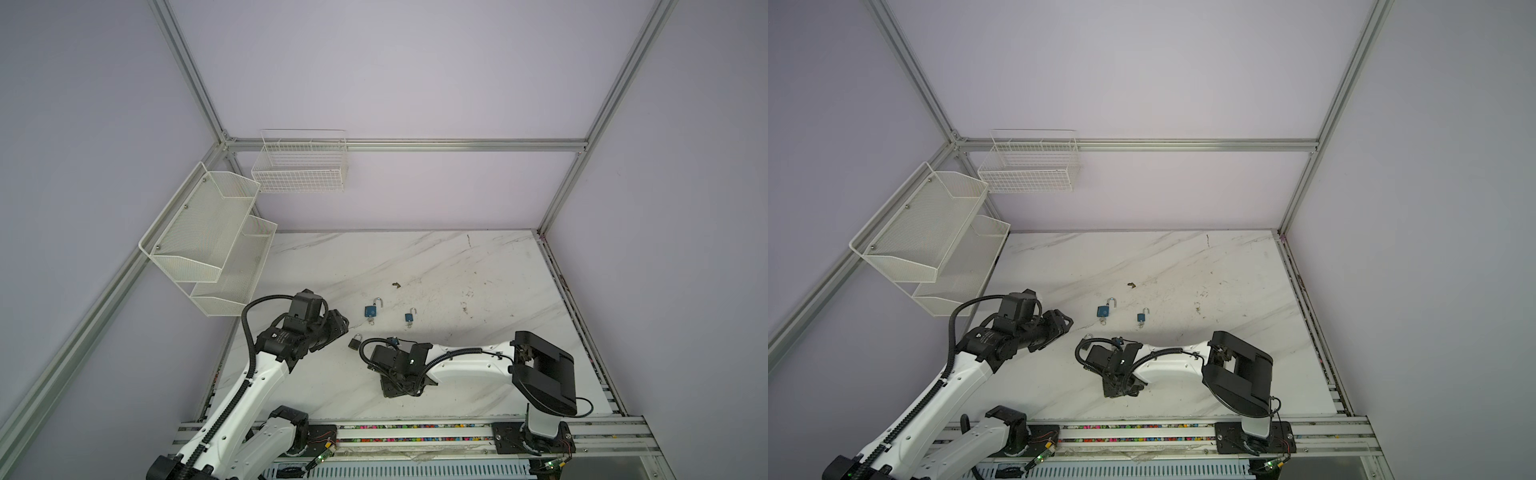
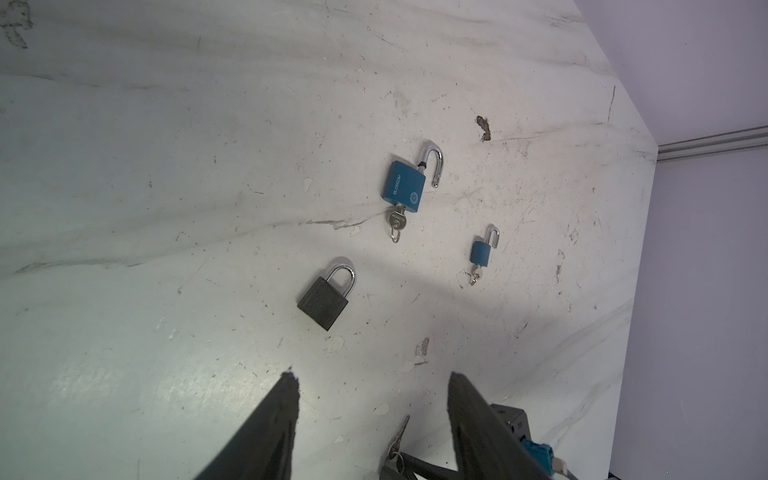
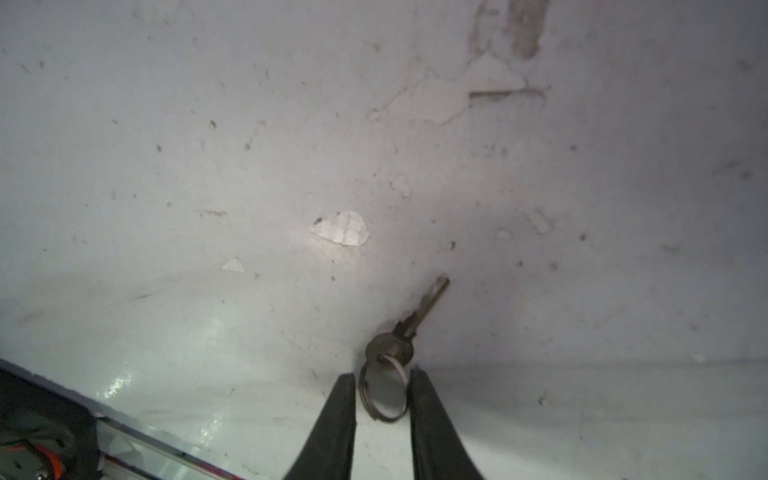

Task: Unlock with the key
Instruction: 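Close the right gripper on the silver key's ring and lift it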

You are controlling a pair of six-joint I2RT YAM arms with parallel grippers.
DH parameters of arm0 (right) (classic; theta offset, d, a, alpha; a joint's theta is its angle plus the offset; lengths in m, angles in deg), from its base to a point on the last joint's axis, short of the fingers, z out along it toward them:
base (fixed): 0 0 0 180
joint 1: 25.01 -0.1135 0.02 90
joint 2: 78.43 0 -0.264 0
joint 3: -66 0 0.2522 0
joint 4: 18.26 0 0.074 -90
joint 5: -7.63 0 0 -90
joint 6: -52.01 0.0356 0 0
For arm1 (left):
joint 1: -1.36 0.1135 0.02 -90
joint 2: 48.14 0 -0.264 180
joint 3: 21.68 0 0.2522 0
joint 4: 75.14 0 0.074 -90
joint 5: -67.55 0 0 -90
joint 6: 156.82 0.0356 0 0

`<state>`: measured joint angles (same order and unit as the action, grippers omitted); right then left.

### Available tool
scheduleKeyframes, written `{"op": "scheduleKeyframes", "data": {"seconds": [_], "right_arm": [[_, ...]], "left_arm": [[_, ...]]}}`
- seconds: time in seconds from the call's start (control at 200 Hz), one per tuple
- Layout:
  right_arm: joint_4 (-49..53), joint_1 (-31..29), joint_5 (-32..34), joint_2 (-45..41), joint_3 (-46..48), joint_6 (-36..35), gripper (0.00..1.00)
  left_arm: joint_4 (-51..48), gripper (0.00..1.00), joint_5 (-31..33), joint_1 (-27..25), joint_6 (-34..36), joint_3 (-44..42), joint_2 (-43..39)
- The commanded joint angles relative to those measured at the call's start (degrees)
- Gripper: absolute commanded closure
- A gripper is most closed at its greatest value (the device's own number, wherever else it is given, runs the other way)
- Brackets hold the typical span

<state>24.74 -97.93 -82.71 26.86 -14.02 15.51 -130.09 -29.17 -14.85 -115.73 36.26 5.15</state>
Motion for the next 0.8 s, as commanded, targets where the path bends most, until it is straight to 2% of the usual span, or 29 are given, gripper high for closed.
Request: {"op": "scheduleKeyframes", "data": {"seconds": [0.0, 0.45, 0.795], "right_arm": [[-0.3, -0.2, 2.2, 2.8, 0.0, 0.3, 0.76], [-1.0, 0.5, 6.3, 0.9, 0.2, 0.0, 0.92], [-2.2, 2.3, 7.7, -4.7, 4.1, -4.1, 0.97]], "left_arm": [[1.8, 0.42, 0.7, -0.2, -0.2, 0.6, -0.3], [2.7, 0.42, -0.2, -0.4, -1.2, 1.0, 0.1], [3.1, 0.42, -1.8, -0.4, -2.5, 1.1, -0.7]]}}
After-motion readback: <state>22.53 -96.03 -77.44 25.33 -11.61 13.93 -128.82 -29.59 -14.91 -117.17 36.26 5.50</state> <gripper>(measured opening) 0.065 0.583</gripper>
